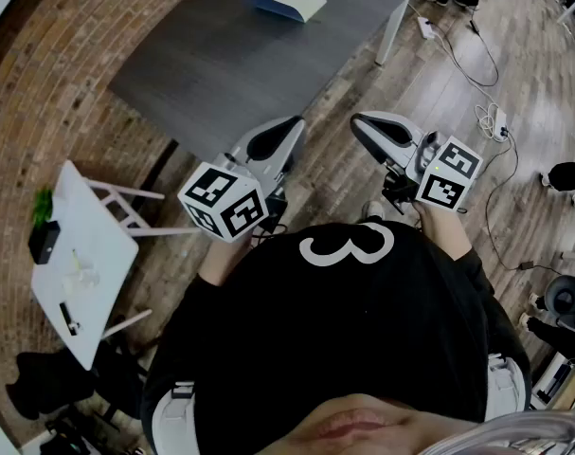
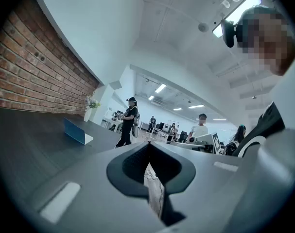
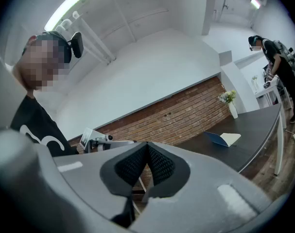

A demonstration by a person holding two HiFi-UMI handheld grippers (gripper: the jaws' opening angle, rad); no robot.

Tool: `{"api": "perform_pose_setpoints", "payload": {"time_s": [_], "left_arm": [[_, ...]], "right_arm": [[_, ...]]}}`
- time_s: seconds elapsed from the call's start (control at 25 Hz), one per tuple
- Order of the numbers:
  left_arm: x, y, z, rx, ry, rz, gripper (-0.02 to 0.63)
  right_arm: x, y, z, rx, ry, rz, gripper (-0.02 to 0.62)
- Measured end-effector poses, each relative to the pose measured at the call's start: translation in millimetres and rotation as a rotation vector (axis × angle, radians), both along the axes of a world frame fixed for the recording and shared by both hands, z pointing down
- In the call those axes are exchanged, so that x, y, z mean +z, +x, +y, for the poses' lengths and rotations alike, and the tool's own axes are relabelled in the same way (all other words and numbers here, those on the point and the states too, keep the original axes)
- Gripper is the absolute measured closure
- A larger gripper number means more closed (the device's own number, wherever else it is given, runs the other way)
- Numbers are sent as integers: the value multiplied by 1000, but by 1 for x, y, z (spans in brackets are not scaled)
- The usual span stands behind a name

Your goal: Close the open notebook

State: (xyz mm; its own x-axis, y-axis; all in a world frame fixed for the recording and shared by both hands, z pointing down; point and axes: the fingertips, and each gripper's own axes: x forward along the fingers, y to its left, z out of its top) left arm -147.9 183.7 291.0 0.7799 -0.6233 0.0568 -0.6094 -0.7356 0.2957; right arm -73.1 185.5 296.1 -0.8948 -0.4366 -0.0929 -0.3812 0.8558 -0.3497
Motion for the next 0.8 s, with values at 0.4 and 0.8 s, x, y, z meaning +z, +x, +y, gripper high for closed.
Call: {"api": "perform_pose_setpoints", "payload": {"time_s": [0.4, 0.8], "left_arm": [[3, -4, -5, 3, -8, 4, 589], [13, 11, -19, 28, -31, 12, 589]], "right_arm": [[4, 0, -3, 17, -17, -2, 595], [13, 19, -16, 72, -46, -32, 594]]}}
